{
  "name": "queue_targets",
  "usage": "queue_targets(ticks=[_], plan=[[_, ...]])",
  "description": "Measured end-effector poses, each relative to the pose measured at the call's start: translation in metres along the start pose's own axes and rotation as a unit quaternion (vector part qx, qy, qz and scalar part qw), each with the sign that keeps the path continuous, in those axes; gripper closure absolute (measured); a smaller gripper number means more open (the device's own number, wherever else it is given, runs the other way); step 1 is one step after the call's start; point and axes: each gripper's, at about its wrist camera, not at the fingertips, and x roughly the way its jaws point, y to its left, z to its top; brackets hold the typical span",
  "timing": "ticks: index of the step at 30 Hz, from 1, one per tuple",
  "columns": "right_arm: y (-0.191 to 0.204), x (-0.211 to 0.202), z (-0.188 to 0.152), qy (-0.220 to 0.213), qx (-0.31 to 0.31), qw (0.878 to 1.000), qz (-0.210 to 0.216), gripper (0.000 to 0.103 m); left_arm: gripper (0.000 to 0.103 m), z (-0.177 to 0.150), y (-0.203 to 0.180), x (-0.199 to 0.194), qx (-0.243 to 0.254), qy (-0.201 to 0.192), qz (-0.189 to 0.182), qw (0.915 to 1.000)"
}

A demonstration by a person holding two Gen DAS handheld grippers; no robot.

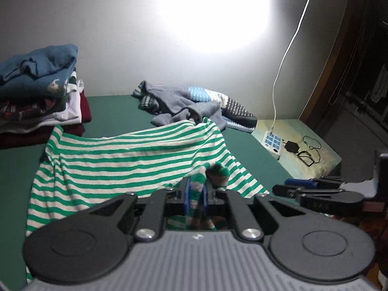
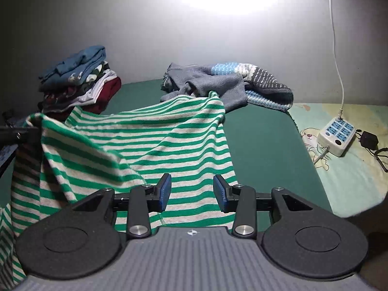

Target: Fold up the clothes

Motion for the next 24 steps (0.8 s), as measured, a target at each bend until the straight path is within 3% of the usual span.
queue_targets(ticks=[8,11,13,15,21,24], plan=[[0.04,0.048,-0.005,0.073,-0.071,0.994,0.038,0.063,0.097,-0.002,-0.01,-0.035,-0.017,-0.032,-0.013,0.9992],[0.066,0.052,-0.002,0.06,-0.083,0.987,0.122,0.063,0.097,-0.002,-0.015,-0.044,-0.022,-0.043,-0.017,0.9987],[0.074,0.049,0.004,0.037,-0.061,0.975,0.21,0.064,0.097,-0.003,-0.017,-0.045,-0.024,-0.045,-0.015,0.9986],[0.076,0.051,0.008,0.021,-0.039,0.966,0.254,0.063,0.097,-0.005,-0.017,-0.039,-0.026,-0.04,-0.008,0.9988],[0.038,0.068,0.01,0.048,0.011,0.989,0.14,0.063,0.097,-0.014,-0.013,-0.016,-0.041,-0.02,0.006,0.999],[0.003,0.049,0.01,0.046,0.031,0.99,0.133,0.063,0.096,-0.021,-0.008,0.003,-0.045,-0.003,0.009,0.9989]])
